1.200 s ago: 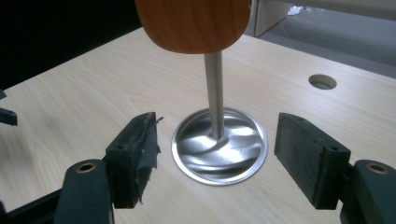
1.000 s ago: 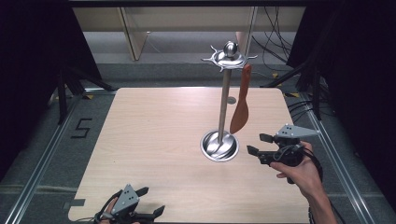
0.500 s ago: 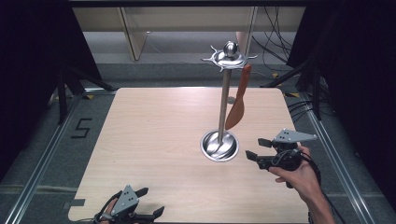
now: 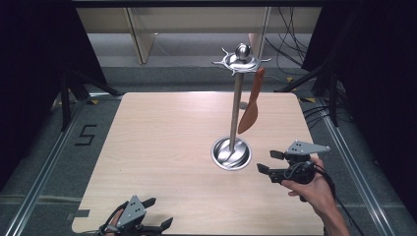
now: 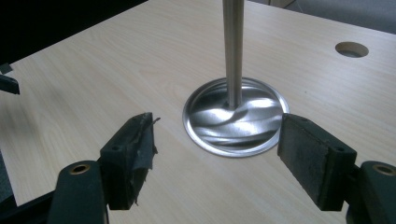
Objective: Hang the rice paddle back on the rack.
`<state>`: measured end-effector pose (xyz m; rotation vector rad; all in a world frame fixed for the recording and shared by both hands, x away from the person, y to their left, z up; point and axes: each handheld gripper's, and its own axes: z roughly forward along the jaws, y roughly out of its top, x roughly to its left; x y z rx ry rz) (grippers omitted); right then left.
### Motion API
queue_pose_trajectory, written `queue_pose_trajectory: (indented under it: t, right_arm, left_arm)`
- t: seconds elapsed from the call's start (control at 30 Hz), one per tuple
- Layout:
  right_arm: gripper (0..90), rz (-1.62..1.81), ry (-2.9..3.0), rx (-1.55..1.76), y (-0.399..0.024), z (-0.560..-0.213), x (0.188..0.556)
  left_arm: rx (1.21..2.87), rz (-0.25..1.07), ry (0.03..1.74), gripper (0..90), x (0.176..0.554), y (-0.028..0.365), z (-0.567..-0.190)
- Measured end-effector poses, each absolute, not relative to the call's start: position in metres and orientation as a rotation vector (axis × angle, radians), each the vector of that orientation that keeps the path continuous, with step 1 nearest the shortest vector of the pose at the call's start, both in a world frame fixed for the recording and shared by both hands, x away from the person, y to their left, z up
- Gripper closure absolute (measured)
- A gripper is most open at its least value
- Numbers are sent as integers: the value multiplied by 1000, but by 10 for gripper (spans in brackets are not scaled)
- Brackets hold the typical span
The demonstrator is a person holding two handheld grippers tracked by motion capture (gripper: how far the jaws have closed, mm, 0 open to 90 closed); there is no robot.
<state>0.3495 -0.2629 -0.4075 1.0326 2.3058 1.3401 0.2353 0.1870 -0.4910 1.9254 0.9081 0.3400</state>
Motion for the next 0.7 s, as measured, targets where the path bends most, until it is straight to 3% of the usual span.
queue_pose_trajectory:
  t: [0.7]
  right_arm:
    - [274, 1321, 2338, 1068, -264, -424, 345]
  left_arm:
    - [1923, 339, 908, 149, 235, 186, -491]
